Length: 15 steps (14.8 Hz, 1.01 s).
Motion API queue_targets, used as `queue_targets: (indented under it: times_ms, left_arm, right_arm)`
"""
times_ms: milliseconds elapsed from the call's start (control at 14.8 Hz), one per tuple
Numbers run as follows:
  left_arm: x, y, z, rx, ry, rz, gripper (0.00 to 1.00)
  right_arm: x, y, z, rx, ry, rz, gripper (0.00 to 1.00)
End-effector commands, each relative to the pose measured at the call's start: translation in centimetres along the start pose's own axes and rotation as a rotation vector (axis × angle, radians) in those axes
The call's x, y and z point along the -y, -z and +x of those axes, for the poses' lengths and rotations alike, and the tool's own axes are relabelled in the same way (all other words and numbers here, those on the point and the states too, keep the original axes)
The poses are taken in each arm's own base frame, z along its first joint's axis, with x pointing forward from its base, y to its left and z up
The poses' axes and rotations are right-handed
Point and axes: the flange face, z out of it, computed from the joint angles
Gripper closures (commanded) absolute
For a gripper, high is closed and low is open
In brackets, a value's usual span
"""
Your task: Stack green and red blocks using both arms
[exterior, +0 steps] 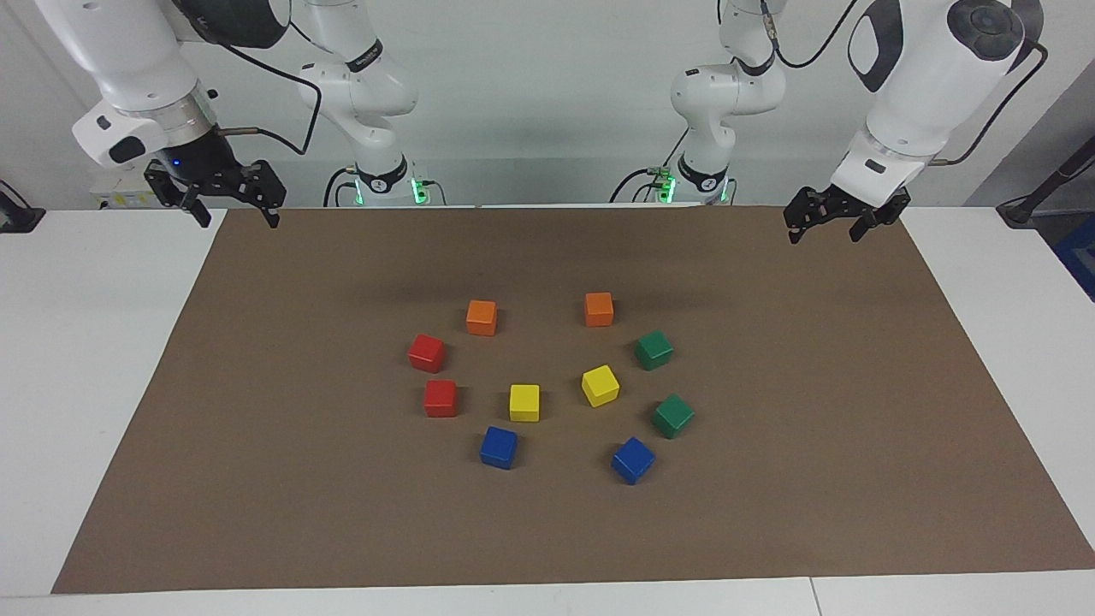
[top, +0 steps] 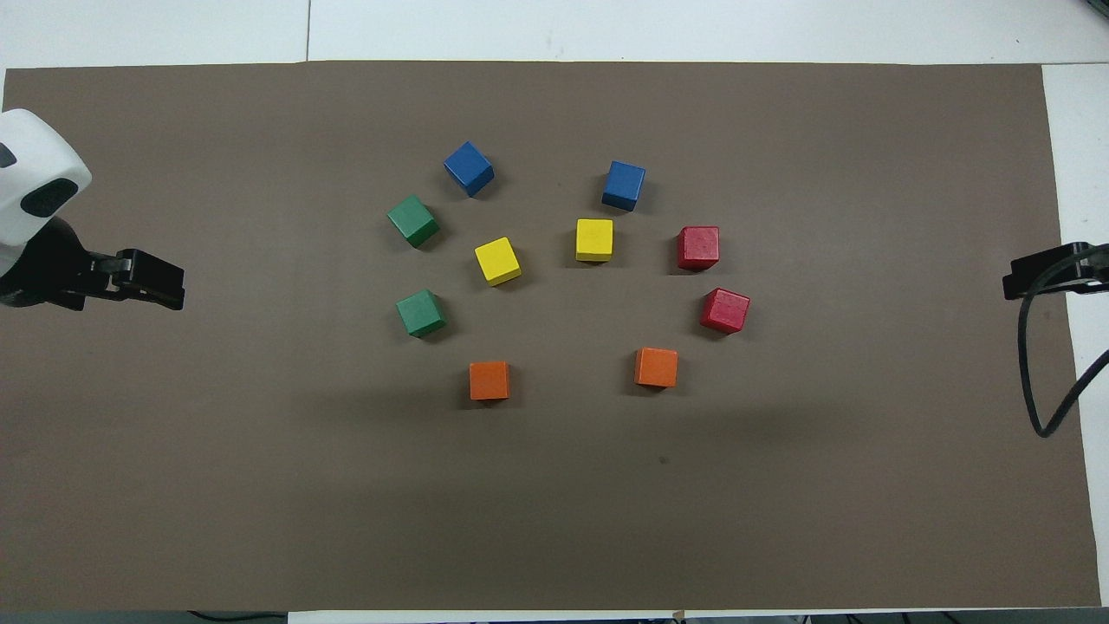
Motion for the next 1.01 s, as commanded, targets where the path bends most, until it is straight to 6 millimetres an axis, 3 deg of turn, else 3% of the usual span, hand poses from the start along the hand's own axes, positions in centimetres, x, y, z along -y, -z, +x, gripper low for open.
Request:
queue_targets:
  times_ms: [0,404,943]
  left_arm:
    - [0.3,0.3,0.0,-0.015,-0.007,-0.008,0.0]
    - [-0.2,0.4,0.1,-0.026,-0.012,-0.006,0.0]
    - [-0.7,-1.2,-0.4,-0.034,-0.011,-0.003,0.0]
  right_arm:
    - [0.0,0.0,-0.6,-0.007,0.006,0.007,0.0]
    - [0.0,0.1,-0.6,-0.01,0.005,0.006,0.0]
    - [-0.1,0.0,-0.6,-0.005,0.005,0.008,0.0]
